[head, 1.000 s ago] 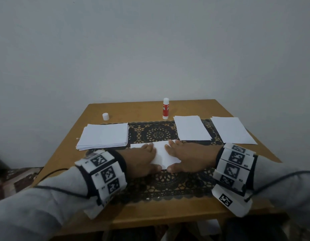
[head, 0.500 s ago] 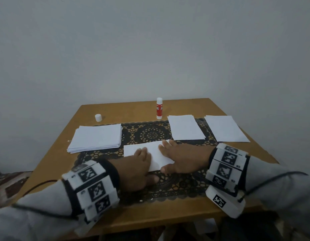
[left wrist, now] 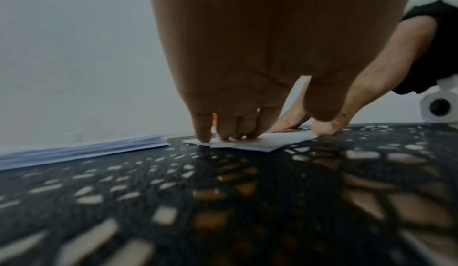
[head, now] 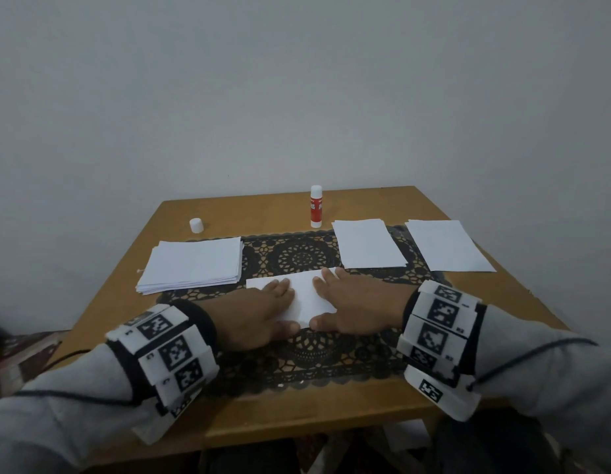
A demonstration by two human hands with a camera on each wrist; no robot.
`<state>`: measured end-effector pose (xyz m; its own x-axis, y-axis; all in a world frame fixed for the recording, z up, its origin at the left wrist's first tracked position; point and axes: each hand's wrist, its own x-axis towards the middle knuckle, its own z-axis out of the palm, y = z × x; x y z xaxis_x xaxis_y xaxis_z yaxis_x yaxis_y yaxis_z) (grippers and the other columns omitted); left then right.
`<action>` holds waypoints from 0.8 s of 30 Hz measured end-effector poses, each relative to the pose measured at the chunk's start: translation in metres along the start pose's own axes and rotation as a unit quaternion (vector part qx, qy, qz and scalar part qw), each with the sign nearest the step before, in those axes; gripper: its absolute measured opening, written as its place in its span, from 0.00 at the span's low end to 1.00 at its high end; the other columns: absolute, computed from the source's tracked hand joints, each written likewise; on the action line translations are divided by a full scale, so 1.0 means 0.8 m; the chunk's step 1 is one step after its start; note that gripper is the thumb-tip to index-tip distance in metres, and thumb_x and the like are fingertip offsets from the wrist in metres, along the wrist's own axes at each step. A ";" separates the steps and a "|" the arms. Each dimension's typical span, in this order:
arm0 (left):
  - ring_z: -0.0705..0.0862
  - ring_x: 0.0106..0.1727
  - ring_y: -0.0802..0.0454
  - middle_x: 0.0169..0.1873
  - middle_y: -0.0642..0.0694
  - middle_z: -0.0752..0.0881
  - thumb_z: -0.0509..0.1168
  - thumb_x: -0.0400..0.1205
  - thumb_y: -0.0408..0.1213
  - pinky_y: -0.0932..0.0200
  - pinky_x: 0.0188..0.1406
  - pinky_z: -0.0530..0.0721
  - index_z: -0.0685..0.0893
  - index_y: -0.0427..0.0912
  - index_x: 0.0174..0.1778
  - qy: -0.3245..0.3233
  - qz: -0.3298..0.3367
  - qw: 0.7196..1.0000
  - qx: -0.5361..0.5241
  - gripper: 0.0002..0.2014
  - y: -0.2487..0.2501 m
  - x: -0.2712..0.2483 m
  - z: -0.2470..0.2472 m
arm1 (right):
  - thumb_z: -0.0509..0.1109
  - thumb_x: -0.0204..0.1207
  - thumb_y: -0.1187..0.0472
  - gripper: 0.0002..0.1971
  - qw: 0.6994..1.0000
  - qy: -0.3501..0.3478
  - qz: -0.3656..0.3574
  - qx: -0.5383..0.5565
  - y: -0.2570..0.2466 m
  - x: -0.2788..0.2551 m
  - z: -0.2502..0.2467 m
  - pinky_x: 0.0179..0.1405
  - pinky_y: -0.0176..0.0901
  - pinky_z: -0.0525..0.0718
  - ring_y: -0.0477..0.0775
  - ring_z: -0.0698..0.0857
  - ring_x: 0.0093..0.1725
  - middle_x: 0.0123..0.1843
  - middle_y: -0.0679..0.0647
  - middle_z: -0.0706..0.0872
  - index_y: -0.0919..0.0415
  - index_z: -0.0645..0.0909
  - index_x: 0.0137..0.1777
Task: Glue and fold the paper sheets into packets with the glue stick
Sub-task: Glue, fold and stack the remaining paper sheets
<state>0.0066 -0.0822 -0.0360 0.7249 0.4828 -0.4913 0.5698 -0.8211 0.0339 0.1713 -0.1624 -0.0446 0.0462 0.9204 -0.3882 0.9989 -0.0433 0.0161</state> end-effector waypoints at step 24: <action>0.46 0.85 0.44 0.83 0.39 0.40 0.44 0.84 0.63 0.46 0.83 0.53 0.40 0.38 0.84 -0.027 -0.073 0.996 0.036 0.41 0.003 -0.014 -0.002 | 0.58 0.83 0.37 0.40 1.000 0.020 -0.003 0.007 -0.001 0.001 0.000 0.80 0.57 0.63 0.63 0.55 0.84 0.87 0.61 0.53 0.63 0.52 0.85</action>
<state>0.0004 -0.0893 -0.0293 0.6135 0.5834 -0.5322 0.6368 -0.7641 -0.1035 0.1704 -0.1616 -0.0449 0.0413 0.9353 -0.3515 0.9991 -0.0435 0.0017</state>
